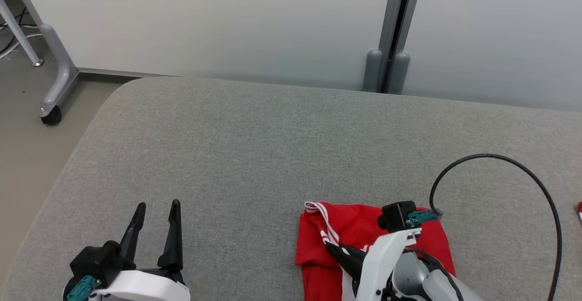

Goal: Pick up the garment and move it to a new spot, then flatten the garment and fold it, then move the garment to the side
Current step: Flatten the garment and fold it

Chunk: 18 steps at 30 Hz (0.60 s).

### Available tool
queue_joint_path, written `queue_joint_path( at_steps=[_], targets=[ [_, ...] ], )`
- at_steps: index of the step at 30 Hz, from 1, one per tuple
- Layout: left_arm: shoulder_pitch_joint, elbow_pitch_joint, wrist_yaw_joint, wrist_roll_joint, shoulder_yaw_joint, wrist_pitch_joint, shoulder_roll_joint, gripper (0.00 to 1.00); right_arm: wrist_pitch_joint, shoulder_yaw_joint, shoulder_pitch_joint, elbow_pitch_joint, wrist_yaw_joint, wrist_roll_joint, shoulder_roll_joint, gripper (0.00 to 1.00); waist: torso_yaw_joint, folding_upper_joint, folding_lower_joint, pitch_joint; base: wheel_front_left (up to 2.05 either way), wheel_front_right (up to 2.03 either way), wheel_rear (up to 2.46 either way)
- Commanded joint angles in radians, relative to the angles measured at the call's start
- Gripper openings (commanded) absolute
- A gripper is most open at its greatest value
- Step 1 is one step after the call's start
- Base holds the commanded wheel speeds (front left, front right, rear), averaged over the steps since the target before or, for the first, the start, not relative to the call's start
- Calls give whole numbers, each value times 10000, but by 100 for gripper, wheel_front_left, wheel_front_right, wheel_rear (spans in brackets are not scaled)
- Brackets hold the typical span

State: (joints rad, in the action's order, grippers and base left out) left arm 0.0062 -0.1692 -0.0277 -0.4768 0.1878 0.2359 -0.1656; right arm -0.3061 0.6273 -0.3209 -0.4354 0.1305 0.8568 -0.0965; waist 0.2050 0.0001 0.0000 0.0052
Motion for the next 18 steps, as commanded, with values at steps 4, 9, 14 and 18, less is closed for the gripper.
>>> queue_joint_path(
  at_steps=[4, 9, 14, 18],
  targets=[
    [-181, -87, -10, -57, -5, 45, -31, 100, 457, 461, -294, -170, 6, 369, 89, 100, -138, -1, 0, -59, 0, 0, 0],
    [-97, -114, -61, -91, -54, 99, -27, 100, 1405, 651, -589, 331, 4, 755, -204, 100, -414, -1, 0, -114, 0, 0, 0],
    [70, -118, -75, -171, -140, 143, 22, 100, 2547, 152, -640, 1384, 4, 1257, -1040, 100, -711, -1, 0, -295, 0, 0, 0],
    [163, -34, -107, -197, -243, 203, 77, 100, 3226, -596, -293, 1695, 4, 1353, -1865, 100, -849, -1, 0, -429, 0, 0, 0]
  ],
)
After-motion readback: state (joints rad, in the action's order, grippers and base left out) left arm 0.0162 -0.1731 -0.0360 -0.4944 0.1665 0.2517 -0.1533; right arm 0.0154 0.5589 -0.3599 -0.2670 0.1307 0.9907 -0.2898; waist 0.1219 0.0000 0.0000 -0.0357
